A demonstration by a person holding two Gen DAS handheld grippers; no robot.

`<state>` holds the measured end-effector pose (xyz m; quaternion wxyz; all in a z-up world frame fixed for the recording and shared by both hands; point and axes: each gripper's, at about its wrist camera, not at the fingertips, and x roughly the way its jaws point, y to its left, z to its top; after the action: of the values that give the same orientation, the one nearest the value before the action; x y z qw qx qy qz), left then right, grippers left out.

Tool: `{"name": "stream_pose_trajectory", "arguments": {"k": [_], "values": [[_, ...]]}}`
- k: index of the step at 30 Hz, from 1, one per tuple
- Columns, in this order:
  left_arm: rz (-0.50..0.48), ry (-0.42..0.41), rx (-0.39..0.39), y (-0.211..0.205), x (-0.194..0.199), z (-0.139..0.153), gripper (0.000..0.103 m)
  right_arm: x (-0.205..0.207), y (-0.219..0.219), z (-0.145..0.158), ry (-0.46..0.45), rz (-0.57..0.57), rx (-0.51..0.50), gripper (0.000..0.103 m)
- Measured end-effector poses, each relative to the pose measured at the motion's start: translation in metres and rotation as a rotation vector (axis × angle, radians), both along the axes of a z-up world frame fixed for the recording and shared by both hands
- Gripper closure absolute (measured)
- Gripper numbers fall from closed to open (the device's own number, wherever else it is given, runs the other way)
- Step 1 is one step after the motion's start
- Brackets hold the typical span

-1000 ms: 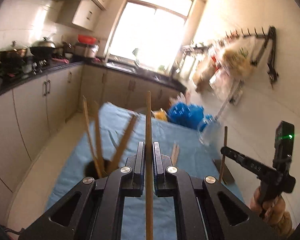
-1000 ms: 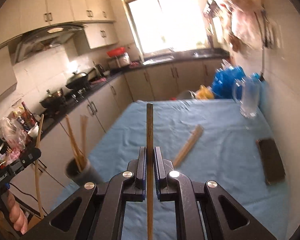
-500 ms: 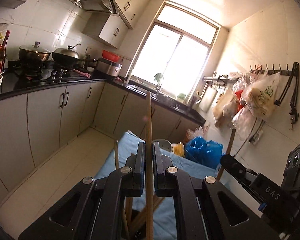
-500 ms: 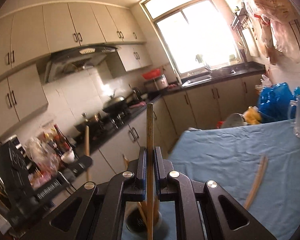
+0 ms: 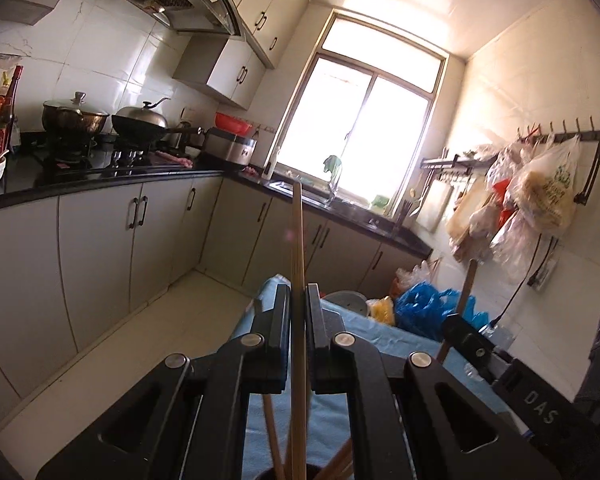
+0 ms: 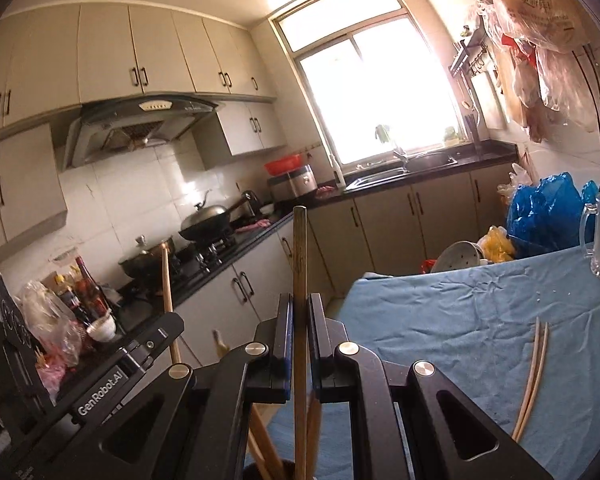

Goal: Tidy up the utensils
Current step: 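Lower both chopsticks into the black holder and open both grippers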

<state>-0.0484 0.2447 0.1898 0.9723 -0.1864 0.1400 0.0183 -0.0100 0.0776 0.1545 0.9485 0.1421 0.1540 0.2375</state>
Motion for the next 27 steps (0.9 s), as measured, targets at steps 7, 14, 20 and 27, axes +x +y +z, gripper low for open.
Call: {"name": "stream_pose_trajectory", "arguments": {"k": [7,14,20,27], "values": [[0.014,0.056,-0.017,0.002,0.003,-0.017,0.097,0.002,-0.002,-0.015,0.039,0.006,-0.019,0.095],[0.047,0.083,0.018,-0.004,-0.011,-0.012,0.081,-0.007,-0.005,-0.014,0.031,0.017,-0.023,0.086],[0.096,0.067,0.034,-0.006,-0.039,-0.003,0.059,-0.019,-0.018,-0.008,0.019,0.003,-0.002,0.059],[0.155,0.116,0.085,-0.02,-0.075,-0.004,0.049,-0.042,-0.049,-0.008,0.015,-0.05,0.008,0.038]]}}
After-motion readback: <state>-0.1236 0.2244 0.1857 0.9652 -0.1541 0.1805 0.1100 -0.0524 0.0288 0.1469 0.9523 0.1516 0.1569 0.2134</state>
